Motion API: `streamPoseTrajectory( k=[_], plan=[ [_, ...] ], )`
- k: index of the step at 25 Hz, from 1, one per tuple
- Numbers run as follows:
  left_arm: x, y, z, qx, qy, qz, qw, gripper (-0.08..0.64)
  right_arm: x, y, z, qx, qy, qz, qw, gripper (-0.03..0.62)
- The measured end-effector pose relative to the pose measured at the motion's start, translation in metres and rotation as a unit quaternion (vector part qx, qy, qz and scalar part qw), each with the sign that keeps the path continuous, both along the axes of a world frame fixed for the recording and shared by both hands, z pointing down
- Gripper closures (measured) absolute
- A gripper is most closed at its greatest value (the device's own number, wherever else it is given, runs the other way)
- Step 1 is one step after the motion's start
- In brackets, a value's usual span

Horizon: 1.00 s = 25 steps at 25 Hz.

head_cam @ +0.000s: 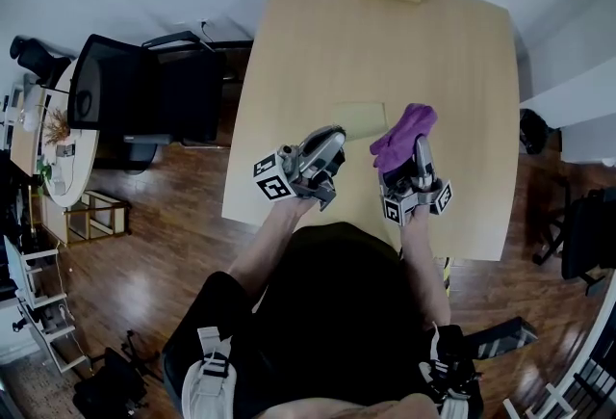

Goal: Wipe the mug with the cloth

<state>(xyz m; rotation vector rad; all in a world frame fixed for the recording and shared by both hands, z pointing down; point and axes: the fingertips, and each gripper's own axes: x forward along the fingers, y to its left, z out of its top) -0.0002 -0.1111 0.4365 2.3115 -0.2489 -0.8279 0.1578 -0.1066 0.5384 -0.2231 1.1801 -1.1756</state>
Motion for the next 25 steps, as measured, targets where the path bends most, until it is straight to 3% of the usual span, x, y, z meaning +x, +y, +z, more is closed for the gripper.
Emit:
streamPoseTrajectory(
  k=[3, 5, 7, 9, 13, 14, 15, 16, 17, 18, 20, 21, 22, 23, 24, 25],
  plan=[
    [0.002, 0.001, -0.007, 0.011, 0.019, -0.001, 0.9998, 0.518, -0.056, 0.004, 0.016, -0.041, 0.072, -0.101, 0.991, 0.529],
    [0.015, 0.006, -0.007, 0.028, -0.007, 0.012, 0.9995, 0.518, -0.09, 0.009, 0.015, -0.033, 0.119, -0.15, 0.981, 0.529],
    [0.026, 0.01, -0.002, 0.041, -0.05, 0.022, 0.9977, 0.517, -0.107, 0.011, 0.007, -0.012, 0.167, -0.165, 0.972, 0.529],
    [0.027, 0.009, 0.002, 0.04, -0.069, 0.02, 0.9966, 0.518, -0.101, 0.011, -0.004, 0.01, 0.191, -0.143, 0.971, 0.529],
    [0.012, -0.003, 0.009, 0.014, -0.064, -0.004, 0.9978, 0.518, -0.044, 0.009, -0.02, 0.034, 0.148, -0.023, 0.988, 0.529],
    [0.008, -0.008, 0.013, -0.003, -0.06, -0.01, 0.9982, 0.518, -0.03, 0.009, -0.023, 0.037, 0.161, 0.01, 0.986, 0.529],
    [0.002, -0.013, 0.018, -0.026, -0.047, -0.016, 0.9984, 0.518, -0.021, 0.01, -0.027, 0.042, 0.203, 0.04, 0.977, 0.529],
    [-0.003, -0.019, 0.023, -0.055, -0.027, -0.022, 0.9979, 0.518, -0.02, 0.013, -0.034, 0.053, 0.272, 0.064, 0.959, 0.531],
    [-0.008, -0.024, 0.026, -0.084, -0.003, -0.026, 0.9962, 0.518, -0.025, 0.017, -0.043, 0.072, 0.356, 0.086, 0.928, 0.531],
    [-0.01, -0.027, 0.027, -0.106, 0.018, -0.027, 0.9938, 0.518, -0.037, 0.023, -0.053, 0.101, 0.445, 0.105, 0.884, 0.529],
    [-0.007, -0.03, 0.027, -0.133, 0.039, -0.02, 0.9901, 0.517, -0.075, 0.037, -0.075, 0.182, 0.591, 0.134, 0.775, 0.529],
    [-0.003, -0.029, 0.023, -0.138, 0.044, -0.015, 0.9894, 0.518, -0.096, 0.044, -0.082, 0.221, 0.638, 0.142, 0.724, 0.529],
    [0.002, -0.027, 0.017, -0.137, 0.048, -0.007, 0.9895, 0.518, -0.113, 0.049, -0.086, 0.251, 0.671, 0.148, 0.682, 0.529],
    [0.008, -0.024, 0.01, -0.132, 0.051, 0.001, 0.9899, 0.518, -0.125, 0.05, -0.087, 0.267, 0.694, 0.155, 0.65, 0.529],
    [0.012, -0.02, 0.004, -0.128, 0.055, 0.01, 0.9902, 0.518, -0.129, 0.049, -0.087, 0.272, 0.71, 0.164, 0.629, 0.531],
    [0.014, -0.017, 0.001, -0.125, 0.06, 0.02, 0.9901, 0.518, -0.128, 0.047, -0.087, 0.267, 0.72, 0.175, 0.616, 0.531]
  ],
)
